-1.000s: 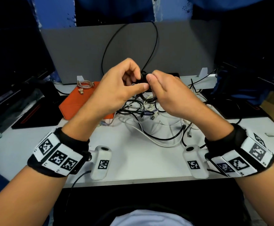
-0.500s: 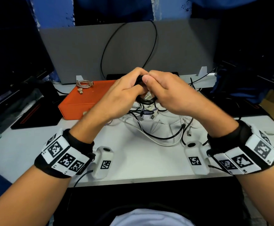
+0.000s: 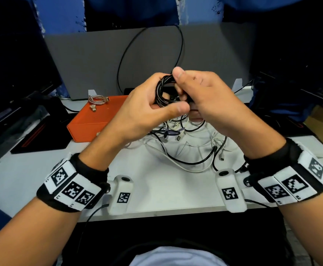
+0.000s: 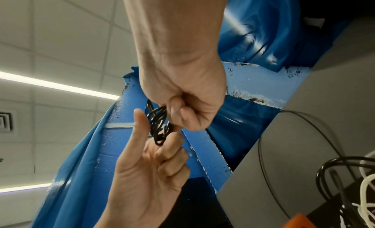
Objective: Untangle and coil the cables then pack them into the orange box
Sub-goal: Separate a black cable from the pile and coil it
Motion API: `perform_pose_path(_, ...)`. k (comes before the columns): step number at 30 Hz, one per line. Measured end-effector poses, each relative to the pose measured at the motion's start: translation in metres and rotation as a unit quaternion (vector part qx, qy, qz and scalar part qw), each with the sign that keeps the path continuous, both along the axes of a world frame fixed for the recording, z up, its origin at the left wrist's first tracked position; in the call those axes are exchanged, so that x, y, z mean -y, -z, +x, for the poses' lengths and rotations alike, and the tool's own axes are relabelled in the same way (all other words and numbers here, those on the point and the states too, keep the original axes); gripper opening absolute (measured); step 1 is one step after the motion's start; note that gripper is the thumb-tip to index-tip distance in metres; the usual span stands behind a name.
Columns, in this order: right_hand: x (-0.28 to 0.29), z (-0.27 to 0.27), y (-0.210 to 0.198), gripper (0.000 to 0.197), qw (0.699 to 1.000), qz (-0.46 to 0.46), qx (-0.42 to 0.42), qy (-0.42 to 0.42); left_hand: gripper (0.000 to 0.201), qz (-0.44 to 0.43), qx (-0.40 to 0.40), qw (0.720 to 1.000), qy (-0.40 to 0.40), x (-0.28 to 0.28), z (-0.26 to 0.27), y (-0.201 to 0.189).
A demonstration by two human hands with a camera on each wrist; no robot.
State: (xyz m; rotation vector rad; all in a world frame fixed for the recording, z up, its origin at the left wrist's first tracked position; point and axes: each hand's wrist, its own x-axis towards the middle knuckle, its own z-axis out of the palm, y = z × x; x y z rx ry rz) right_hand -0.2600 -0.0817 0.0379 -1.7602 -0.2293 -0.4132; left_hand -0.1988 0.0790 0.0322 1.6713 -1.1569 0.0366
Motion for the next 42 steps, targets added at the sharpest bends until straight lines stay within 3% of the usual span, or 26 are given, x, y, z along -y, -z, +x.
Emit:
perform_pose_path(3,0.003,0.0,0.0,0.041,0.998,-0.041,0.014,0.045,0.069,0.073,0.078,0.992,-0.069,-0.003,-0.003,-0.005)
perform_pose_path(8,0.005,0.006,0.003,0.042,0.977,-0.157,0.06,0.131,0.065,0.106,0.108,0.979,-0.134,-0.001,-0.011,-0.008)
perform_pose_path(12,0.003,0.006,0.004,0.042,0.951,-0.218,0.087,0.199,0.06,0.083,0.094,0.981,-0.15,0.004,-0.009,-0.002)
perform_pose_path(15,0.002,0.007,0.006,0.042,0.943,-0.239,0.086,0.214,0.059,0.079,0.064,0.989,-0.108,0.002,-0.005,-0.005)
perform_pose_path(18,0.002,0.008,0.007,0.041,0.936,-0.248,0.101,0.228,0.046,0.034,-0.089,0.995,0.035,-0.002,-0.003,-0.006)
perform_pose_path(20,0.0,0.008,0.007,0.039,0.935,-0.247,0.114,0.229,0.036,-0.005,-0.14,0.988,0.061,-0.002,0.002,-0.002)
perform_pose_path(24,0.0,0.008,0.009,0.037,0.938,-0.252,0.114,0.208,0.025,0.0,-0.085,0.996,-0.027,0.005,0.01,0.005)
perform_pose_path(26,0.004,0.008,0.01,0.038,0.962,-0.208,0.105,0.141,0.022,0.011,-0.044,0.998,-0.041,0.003,0.012,0.006)
perform_pose_path(29,0.02,0.006,0.004,0.031,0.986,-0.151,0.067,0.008,0.023,0.013,-0.058,0.997,-0.042,-0.005,0.018,0.003)
perform_pose_path(31,0.031,0.006,-0.003,0.026,0.969,-0.236,0.07,0.007,0.021,0.032,-0.064,0.997,-0.037,-0.01,0.021,-0.001)
perform_pose_path(34,0.041,0.012,0.0,0.024,0.913,-0.373,0.134,0.099,0.022,0.038,-0.077,0.996,-0.007,-0.012,0.022,-0.001)
perform_pose_path(36,0.04,0.017,0.006,0.022,0.908,-0.352,0.169,0.149,0.021,0.027,-0.097,0.995,0.021,-0.01,0.018,-0.001)
perform_pose_path(38,0.033,0.02,0.01,0.019,0.934,-0.27,0.163,0.166,0.021,0.015,-0.118,0.992,0.039,-0.008,0.015,-0.001)
perform_pose_path(42,0.02,0.019,0.01,0.007,0.996,-0.033,0.069,0.051,0.024,0.0,-0.113,0.993,0.037,-0.009,0.013,-0.002)
